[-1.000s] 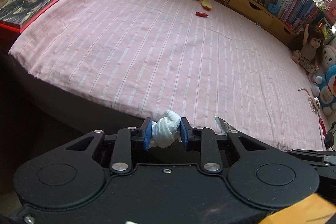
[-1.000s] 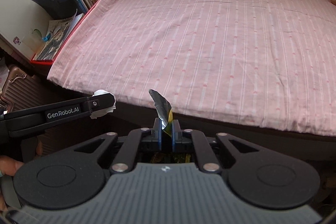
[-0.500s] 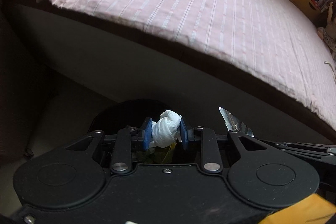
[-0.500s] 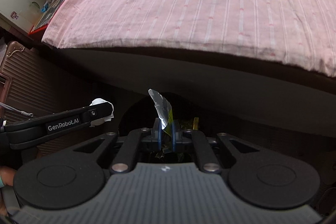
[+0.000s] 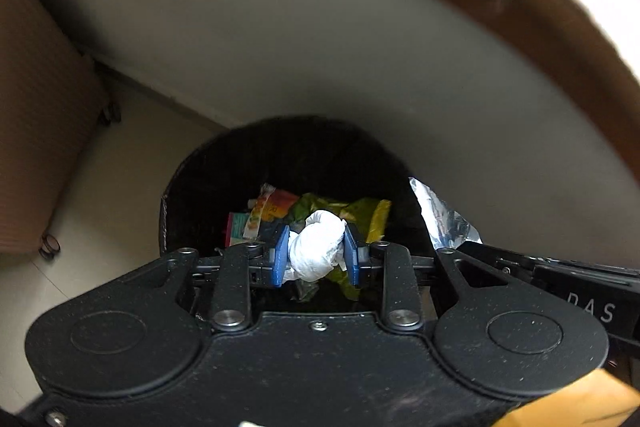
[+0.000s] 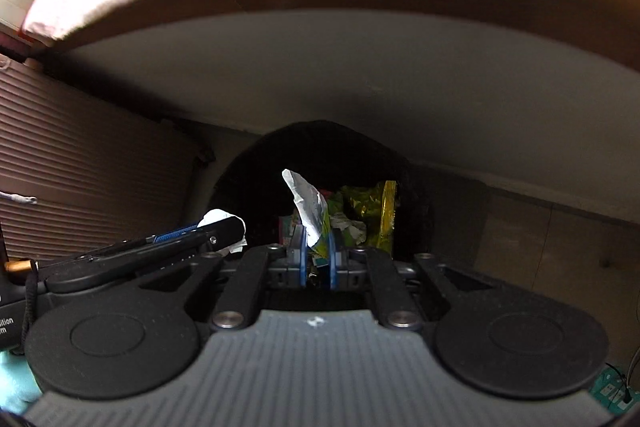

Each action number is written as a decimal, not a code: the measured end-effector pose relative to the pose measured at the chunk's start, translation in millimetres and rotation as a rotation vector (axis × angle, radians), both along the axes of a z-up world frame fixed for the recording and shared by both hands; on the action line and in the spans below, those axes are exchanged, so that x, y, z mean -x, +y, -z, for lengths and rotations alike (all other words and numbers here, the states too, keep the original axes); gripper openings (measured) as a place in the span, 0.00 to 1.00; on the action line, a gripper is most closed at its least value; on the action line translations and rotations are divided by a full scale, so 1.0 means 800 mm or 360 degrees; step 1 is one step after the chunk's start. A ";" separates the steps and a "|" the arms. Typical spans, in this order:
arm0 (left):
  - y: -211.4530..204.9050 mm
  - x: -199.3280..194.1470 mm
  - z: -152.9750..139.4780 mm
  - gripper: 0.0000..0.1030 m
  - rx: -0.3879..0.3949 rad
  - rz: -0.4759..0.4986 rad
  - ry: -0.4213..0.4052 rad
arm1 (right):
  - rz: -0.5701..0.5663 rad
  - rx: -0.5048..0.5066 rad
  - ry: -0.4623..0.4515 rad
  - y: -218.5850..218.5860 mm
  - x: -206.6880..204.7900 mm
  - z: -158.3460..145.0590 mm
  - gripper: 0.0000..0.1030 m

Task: Collect trash
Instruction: 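Carry the tissue and clear wrapper down to the black bin and open both tools, then bring both open tools back up over the bed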

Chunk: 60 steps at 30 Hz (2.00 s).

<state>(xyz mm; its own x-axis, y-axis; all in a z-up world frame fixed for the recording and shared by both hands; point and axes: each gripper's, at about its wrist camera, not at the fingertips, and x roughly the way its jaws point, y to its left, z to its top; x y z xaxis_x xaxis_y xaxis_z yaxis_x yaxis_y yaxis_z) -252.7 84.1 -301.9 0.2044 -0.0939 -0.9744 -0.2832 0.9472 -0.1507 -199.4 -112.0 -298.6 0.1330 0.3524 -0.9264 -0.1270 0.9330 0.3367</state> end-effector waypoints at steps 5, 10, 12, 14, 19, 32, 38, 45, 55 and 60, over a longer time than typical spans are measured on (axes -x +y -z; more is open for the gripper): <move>0.001 0.006 0.033 0.35 -0.0014 -0.0039 0.0074 | -0.0036 0.0070 0.0048 0.005 -0.001 0.038 0.27; 0.006 0.009 0.029 0.60 0.0006 -0.0067 0.0071 | -0.0054 0.0064 0.0046 -0.002 0.004 0.036 0.49; 0.004 0.008 0.022 0.69 0.0000 -0.0066 0.0066 | -0.0066 0.0061 0.0029 -0.006 0.003 0.029 0.50; 0.001 0.005 0.016 0.73 -0.0008 -0.0077 0.0076 | -0.0070 0.0051 0.0005 -0.009 0.002 0.020 0.52; -0.001 -0.006 -0.019 0.73 0.0003 -0.0092 0.0038 | -0.0069 0.0026 -0.0051 -0.019 -0.002 -0.010 0.55; 0.003 -0.060 -0.218 0.83 -0.0036 0.0112 -0.0440 | 0.0040 0.0049 -0.0403 -0.057 -0.016 -0.197 0.63; 0.005 -0.117 -0.288 0.85 0.0005 0.0196 -0.0661 | 0.0251 0.0130 -0.0687 -0.082 -0.042 -0.284 0.67; -0.001 -0.162 -0.337 0.86 0.0037 0.0242 -0.0827 | 0.0420 0.0214 -0.0859 -0.110 -0.080 -0.336 0.68; -0.010 -0.214 -0.350 0.86 0.0060 0.0186 -0.0901 | 0.0489 0.0216 -0.0959 -0.132 -0.164 -0.353 0.68; -0.029 -0.257 -0.337 0.82 0.0041 0.0130 -0.0875 | 0.0427 0.0188 -0.0958 -0.139 -0.226 -0.346 0.68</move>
<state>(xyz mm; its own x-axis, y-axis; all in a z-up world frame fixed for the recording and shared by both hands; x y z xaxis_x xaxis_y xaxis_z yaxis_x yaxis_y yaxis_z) -47.5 61.1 -32.2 0.6732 -0.1533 -0.7234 -0.0820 0.9568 -0.2791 -18.2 -223.3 -21.5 0.7078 0.1358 -0.6932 -0.0194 0.9847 0.1731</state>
